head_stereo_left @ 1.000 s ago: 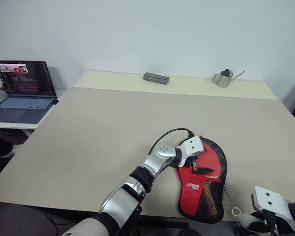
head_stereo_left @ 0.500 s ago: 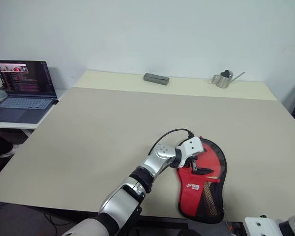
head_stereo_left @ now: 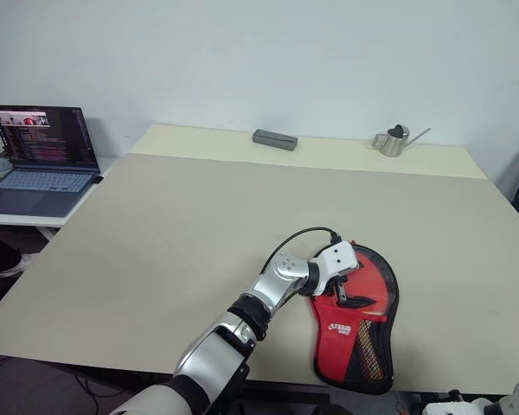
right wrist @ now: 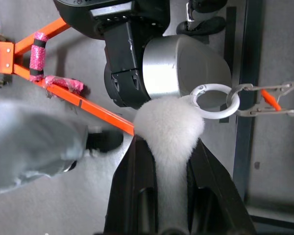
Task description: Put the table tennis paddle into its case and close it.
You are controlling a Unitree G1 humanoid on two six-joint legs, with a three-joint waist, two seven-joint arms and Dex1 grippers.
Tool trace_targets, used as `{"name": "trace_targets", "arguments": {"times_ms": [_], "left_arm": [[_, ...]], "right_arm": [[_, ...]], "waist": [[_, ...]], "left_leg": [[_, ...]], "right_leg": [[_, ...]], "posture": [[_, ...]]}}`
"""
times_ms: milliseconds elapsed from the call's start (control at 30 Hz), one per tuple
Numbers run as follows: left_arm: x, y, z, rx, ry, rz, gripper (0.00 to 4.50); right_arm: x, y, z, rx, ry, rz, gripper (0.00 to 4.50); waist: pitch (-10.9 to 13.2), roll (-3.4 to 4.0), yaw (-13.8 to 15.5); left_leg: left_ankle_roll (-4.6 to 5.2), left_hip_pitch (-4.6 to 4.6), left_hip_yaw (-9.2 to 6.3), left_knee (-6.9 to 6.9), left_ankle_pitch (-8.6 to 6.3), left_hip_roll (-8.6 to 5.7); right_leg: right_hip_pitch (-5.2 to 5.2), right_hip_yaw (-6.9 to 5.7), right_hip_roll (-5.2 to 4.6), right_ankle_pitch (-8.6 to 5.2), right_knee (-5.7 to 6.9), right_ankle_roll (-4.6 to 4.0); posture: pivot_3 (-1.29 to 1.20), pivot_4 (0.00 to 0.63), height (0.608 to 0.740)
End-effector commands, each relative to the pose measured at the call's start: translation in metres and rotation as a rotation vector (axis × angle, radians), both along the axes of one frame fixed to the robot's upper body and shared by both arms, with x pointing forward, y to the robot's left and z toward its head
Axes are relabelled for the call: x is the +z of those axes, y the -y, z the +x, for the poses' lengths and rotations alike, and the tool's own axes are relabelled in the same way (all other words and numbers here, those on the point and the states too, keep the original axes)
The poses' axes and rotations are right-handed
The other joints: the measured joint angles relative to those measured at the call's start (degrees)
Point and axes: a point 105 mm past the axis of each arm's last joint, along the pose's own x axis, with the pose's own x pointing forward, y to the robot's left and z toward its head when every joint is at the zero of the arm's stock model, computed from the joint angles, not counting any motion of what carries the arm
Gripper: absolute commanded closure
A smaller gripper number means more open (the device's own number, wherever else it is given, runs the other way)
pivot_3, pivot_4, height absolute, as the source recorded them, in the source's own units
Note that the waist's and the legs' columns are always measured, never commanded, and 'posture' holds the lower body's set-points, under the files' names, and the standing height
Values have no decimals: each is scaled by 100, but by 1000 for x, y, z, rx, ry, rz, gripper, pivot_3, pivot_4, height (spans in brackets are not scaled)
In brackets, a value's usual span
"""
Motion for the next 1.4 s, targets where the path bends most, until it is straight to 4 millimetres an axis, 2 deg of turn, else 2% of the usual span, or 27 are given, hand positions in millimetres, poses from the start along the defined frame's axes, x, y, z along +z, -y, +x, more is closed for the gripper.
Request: {"name": "trace_targets", "arguments": {"times_ms": [33, 100, 233, 333, 400, 533, 700, 800, 900, 1033, 1167, 1233, 1400], "left_arm": [[-107, -63, -34, 103, -296, 356, 0], [-107, -62, -34, 102, -294, 356, 0], [-105, -59, -32, 103, -289, 351, 0], [-101, -58, -28, 118, -281, 336, 0], [-100, -58, -25, 130, -278, 332, 0], [-99, -59, -22, 140, -271, 334, 0], [-96, -56, -20, 143, -268, 323, 0], [-96, -56, -20, 145, -269, 321, 0], [-96, -58, -20, 148, -269, 323, 0], [-97, -59, -19, 149, -268, 326, 0], [-91, -56, -17, 144, -256, 307, 0], [-80, -51, -11, 136, -237, 263, 0], [-26, -41, 9, 103, -137, 97, 0]], "right_arm": [[8, -1, -3, -50, -64, 25, 3324], [16, -6, -1, -85, -79, 65, 2693], [41, -7, 14, -157, -92, 129, 2693], [73, 0, 51, -275, -9, 201, 2693], [89, 3, 66, -327, 16, 232, 2693], [121, 2, 80, -363, 25, 286, 2693], [124, 6, 86, -398, 9, 251, 2693], [118, 6, 74, -385, -59, 219, 2170], [116, 4, 72, -378, -62, 219, 1180], [124, 4, 78, -408, -48, 255, 44], [126, 13, 102, -463, 63, 273, 44], [127, 19, 116, -508, 114, 289, 44], [125, 35, 140, -563, 197, 292, 44]], "waist": [[1, 1, 0], [1, 1, 0], [4, 2, -4], [10, 5, -16], [16, 8, -17], [26, 10, 6], [44, 39, 6], [41, 36, 4], [40, 38, 3], [42, 40, -1], [45, 45, -3], [48, 45, -6], [123, 104, -32]], "left_leg": [[0, 2, 0, 0, 0, 0], [0, 4, 0, 0, 0, 1], [0, 13, 3, 0, 0, 0], [0, 20, 5, 1, -1, 2], [0, 26, 10, 1, -1, 0], [0, 24, 3, -2, -2, 2], [1, 21, 6, -1, -1, -2], [1, 21, 5, 0, -2, -1], [2, 22, 5, 0, -2, 0], [1, 23, 4, 0, -2, 0], [2, 23, 4, 0, -3, 0], [2, 23, 4, 0, -3, 0], [4, 6, 9, 0, -3, 0]], "right_leg": [[2, 0, 0, 0, 0, 0], [4, 0, 0, 0, 0, 0], [9, 1, 0, 1, 0, 2], [13, 1, -4, 2, 0, 3], [17, 2, -8, 4, 0, 6], [16, 4, -11, 2, 0, 4], [15, 6, -13, 2, 0, 4], [15, 5, -14, 3, 0, 4], [16, 6, -15, 3, 0, 4], [14, 5, -18, 2, 0, 4], [12, 3, -23, 2, 0, 4], [10, 2, -28, 3, 0, 4], [-12, 0, -33, 4, 1, 6]], "posture": [[0, 150, 740], [0, 150, 740], [0, 150, 740], [0, 150, 740], [0, 150, 740], [0, 150, 740], [0, 150, 740], [0, 150, 740], [0, 150, 740], [0, 150, 740], [0, 150, 740], [0, 150, 740], [0, 150, 740]]}}
